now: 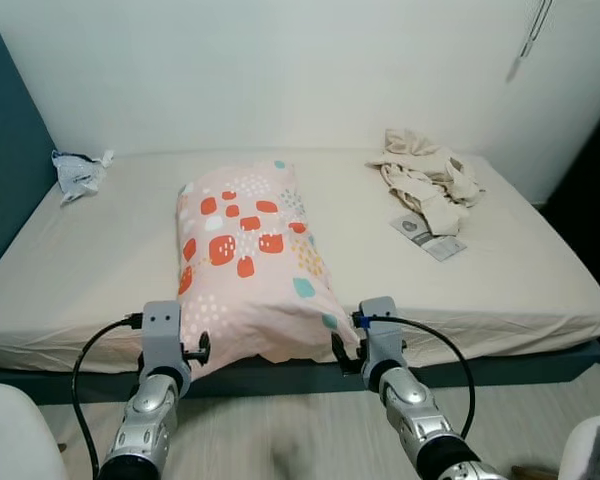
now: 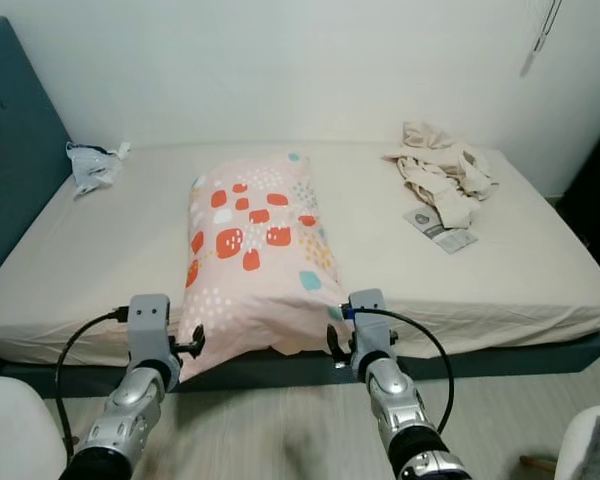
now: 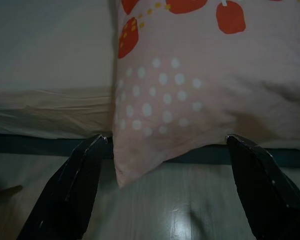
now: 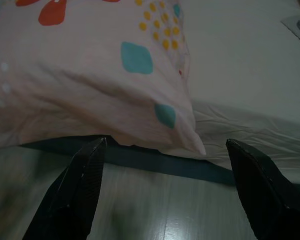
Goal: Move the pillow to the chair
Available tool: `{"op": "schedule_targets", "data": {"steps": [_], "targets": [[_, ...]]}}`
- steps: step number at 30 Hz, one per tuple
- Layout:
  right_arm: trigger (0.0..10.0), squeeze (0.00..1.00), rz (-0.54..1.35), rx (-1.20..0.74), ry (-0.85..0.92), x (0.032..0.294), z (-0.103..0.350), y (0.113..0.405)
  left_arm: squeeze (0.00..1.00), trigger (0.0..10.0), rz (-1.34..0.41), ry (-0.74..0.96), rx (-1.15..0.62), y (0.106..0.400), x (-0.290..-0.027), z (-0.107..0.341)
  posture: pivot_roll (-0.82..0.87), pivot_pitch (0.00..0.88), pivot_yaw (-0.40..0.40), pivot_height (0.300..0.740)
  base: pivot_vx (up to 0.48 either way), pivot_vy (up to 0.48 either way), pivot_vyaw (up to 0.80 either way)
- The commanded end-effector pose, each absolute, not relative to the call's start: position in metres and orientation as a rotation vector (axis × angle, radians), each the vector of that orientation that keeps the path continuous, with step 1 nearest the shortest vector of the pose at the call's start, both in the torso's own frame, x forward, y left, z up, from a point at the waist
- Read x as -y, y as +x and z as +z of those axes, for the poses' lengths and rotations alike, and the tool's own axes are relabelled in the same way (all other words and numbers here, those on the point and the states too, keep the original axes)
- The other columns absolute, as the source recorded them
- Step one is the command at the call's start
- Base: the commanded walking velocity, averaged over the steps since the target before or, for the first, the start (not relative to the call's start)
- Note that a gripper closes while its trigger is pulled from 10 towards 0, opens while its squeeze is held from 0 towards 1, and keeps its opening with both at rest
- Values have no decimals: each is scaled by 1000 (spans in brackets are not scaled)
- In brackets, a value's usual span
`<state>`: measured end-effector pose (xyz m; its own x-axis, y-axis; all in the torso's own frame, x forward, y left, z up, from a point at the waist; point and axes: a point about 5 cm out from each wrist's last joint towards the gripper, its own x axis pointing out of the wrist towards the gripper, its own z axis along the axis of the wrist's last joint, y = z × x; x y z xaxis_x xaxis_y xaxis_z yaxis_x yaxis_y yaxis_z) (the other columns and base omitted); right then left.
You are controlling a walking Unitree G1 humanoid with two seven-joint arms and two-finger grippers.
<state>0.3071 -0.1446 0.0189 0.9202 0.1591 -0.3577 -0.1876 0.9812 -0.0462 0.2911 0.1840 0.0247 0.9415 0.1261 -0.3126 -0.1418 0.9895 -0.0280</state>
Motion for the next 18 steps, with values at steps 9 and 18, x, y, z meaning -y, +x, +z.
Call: {"op": "schedule_targets", "data": {"steps": [9, 18], "targets": [[10000, 0, 178, -364, -82, 146, 21, 309, 0, 10000, 139, -66, -294, 293, -185, 30, -23, 66, -15, 705, 295, 0, 0], [10000, 0, 183, -354, -85, 145, 21, 309, 0, 10000, 139, -65, -289, 293, -187, 31, -22, 63, -14, 705, 290, 0, 0]]}}
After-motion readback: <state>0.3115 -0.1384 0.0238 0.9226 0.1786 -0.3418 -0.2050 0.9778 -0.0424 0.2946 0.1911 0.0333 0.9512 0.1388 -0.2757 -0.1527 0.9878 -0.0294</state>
